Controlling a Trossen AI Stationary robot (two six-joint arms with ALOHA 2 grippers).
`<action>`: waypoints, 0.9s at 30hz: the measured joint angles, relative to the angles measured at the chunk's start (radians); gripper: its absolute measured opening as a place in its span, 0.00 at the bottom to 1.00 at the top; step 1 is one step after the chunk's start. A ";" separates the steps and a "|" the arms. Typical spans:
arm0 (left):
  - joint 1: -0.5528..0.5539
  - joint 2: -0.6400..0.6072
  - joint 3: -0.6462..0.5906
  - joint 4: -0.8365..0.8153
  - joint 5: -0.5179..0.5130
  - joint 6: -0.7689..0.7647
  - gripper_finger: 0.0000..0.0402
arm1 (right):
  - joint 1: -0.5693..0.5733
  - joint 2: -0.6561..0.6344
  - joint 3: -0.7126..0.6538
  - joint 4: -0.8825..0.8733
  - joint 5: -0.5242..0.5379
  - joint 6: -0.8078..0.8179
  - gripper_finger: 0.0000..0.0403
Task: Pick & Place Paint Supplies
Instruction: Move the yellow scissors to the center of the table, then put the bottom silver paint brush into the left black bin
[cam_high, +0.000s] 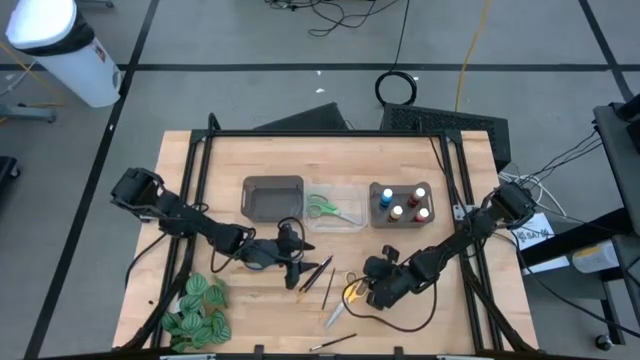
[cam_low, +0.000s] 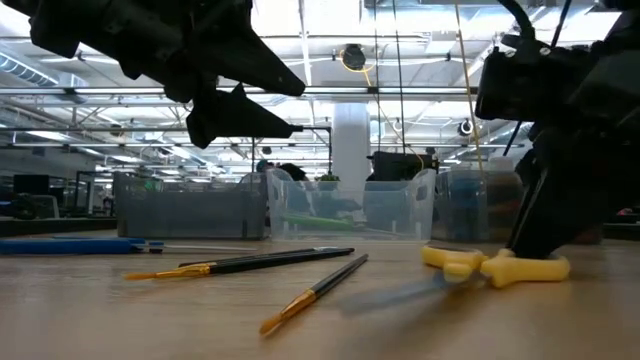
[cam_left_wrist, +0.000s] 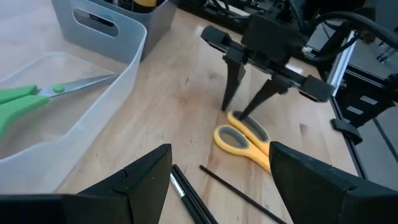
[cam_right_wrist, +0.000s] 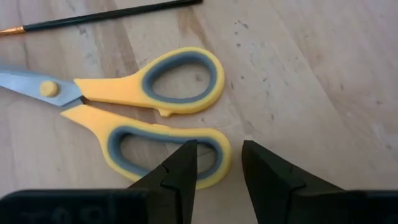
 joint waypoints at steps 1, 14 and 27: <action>0.000 0.000 0.000 0.000 0.000 0.000 0.70 | 0.000 -0.006 -0.001 -0.009 0.026 -0.011 0.29; 0.000 0.000 0.000 0.000 0.000 -0.002 0.70 | 0.058 -0.026 -0.002 0.409 0.022 -0.390 0.29; 0.002 0.000 0.000 0.001 -0.013 0.003 0.70 | 0.162 0.163 0.124 0.587 -0.119 -0.560 0.41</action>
